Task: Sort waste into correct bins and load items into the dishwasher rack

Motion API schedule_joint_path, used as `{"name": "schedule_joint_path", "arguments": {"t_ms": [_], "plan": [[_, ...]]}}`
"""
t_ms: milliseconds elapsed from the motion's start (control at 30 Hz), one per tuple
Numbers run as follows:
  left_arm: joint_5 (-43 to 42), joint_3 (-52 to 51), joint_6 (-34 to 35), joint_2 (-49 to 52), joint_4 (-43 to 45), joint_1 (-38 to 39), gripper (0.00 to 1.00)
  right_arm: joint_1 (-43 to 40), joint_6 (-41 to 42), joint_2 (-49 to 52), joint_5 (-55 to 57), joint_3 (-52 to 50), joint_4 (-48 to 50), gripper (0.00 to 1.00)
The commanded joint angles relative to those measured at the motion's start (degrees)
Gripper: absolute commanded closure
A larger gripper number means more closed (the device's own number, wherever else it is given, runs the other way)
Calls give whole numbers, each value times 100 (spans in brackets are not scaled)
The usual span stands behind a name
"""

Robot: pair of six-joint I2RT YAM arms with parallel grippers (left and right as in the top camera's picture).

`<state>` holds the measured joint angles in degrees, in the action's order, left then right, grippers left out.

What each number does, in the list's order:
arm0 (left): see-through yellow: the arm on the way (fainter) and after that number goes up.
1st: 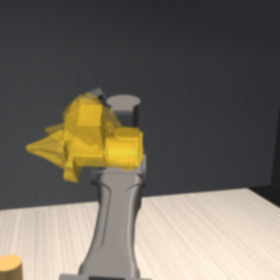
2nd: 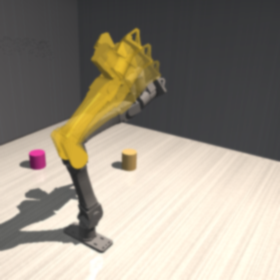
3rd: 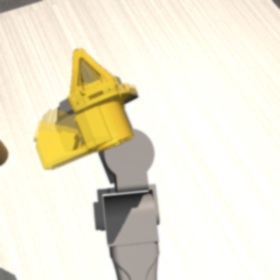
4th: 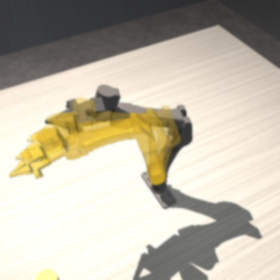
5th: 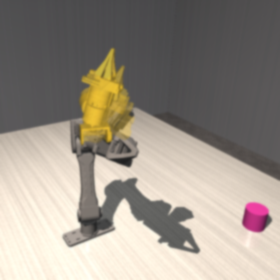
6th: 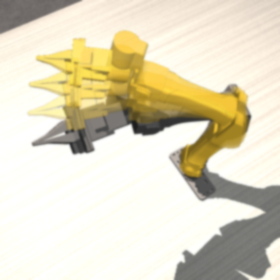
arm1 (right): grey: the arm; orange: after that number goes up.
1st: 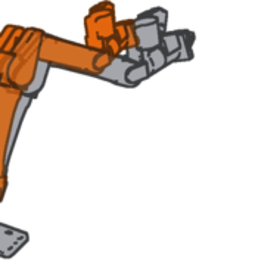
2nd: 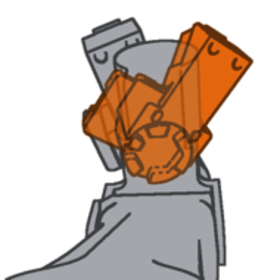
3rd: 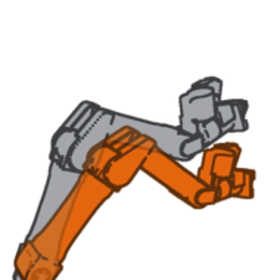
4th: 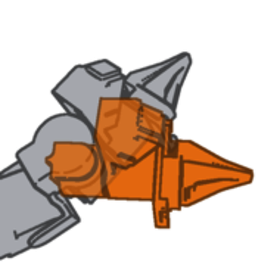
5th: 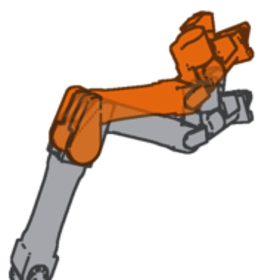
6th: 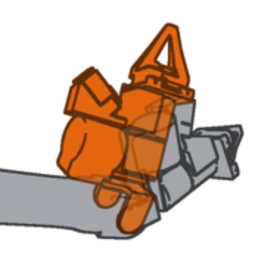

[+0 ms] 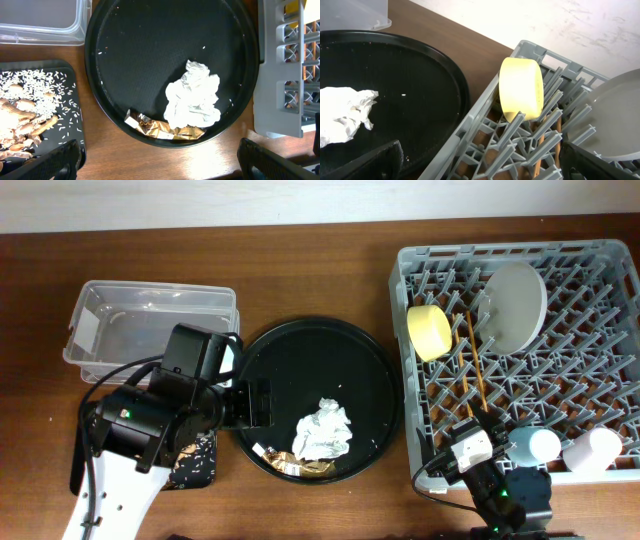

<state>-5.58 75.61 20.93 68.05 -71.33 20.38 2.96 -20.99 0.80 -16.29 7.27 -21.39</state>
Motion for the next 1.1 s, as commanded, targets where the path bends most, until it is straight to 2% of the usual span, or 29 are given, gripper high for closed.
{"name": "schedule_joint_path", "arguments": {"t_ms": [0, 133, 200, 300, 467, 800, 900, 933, 1067], "plan": [[-15, 9, -68, -13, 7, -31, 1, -42, 26, -59, 31, -85, 20, 2], [-15, 9, -68, -13, 7, -31, 1, -48, 22, -61, 57, -85, 63, 2], [-15, 9, -68, -13, 7, -31, 1, -48, 22, -61, 57, -133, 455, 2], [-15, 9, -68, -13, 9, -31, 1, -46, 24, -61, 52, -708, 2258, 2], [-15, 9, -68, -13, 9, -31, 1, -42, 24, -61, 48, -695, 1825, 2], [68, 9, -68, -13, 9, -31, 1, -42, 24, -48, 48, -695, 1838, 2], [-455, 9, 940, -7, 389, -31, 1, -42, 24, -48, 48, -695, 1838, 2], [-688, 9, 970, -9, 560, -31, 1, -42, 24, -48, 48, -695, 1838, 2], [-667, 9, 968, 9, 837, -31, 1, -42, 24, -48, 48, -695, 1838, 2]]}}
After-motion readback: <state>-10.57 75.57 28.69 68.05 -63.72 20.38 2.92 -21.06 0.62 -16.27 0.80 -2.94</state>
